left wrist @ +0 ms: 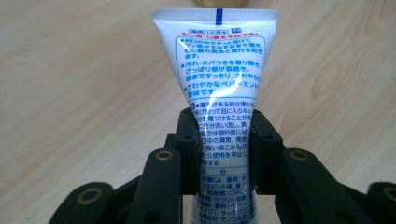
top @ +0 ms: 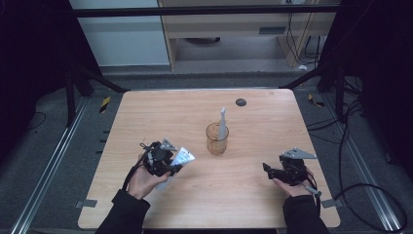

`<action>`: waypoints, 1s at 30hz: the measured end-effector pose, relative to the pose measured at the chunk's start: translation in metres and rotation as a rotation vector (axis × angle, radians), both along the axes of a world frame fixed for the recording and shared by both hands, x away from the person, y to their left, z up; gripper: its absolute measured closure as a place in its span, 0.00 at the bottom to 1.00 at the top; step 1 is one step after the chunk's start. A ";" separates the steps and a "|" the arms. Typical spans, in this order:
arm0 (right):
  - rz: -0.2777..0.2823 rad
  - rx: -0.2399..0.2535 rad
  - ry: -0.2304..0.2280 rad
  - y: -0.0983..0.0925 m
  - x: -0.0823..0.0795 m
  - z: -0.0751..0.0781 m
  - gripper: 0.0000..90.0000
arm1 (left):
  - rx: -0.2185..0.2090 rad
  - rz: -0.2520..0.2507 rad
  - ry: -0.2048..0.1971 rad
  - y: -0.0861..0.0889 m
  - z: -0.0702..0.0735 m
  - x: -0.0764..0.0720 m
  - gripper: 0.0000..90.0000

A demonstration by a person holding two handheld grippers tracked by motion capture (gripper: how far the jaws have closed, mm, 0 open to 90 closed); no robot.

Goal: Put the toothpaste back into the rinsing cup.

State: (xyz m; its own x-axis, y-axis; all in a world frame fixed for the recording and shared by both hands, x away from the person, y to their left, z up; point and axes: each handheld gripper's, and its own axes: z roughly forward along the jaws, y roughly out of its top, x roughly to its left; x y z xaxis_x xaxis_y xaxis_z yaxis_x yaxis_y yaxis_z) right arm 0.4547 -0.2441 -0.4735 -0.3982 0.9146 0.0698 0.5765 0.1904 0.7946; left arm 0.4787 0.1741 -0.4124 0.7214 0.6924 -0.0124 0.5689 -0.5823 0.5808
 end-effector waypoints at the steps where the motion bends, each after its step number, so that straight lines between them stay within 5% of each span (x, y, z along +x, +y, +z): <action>1: 0.000 0.000 0.000 0.000 0.000 0.000 0.29 | -0.017 0.015 -0.025 0.002 0.005 0.000 0.77; 8: -0.004 -0.009 -0.021 0.001 0.000 0.000 0.29 | -0.127 0.122 -0.172 0.012 0.036 0.011 0.77; 18: -0.004 -0.019 -0.027 0.002 0.001 -0.001 0.29 | -0.248 0.213 -0.358 -0.009 0.057 0.033 0.77; 25: -0.002 -0.019 -0.029 0.002 0.001 -0.002 0.29 | -0.358 0.259 -0.463 -0.030 0.064 0.049 0.77; 30: -0.006 -0.023 -0.032 0.001 0.002 -0.003 0.30 | -0.409 0.283 -0.496 -0.042 0.068 0.061 0.77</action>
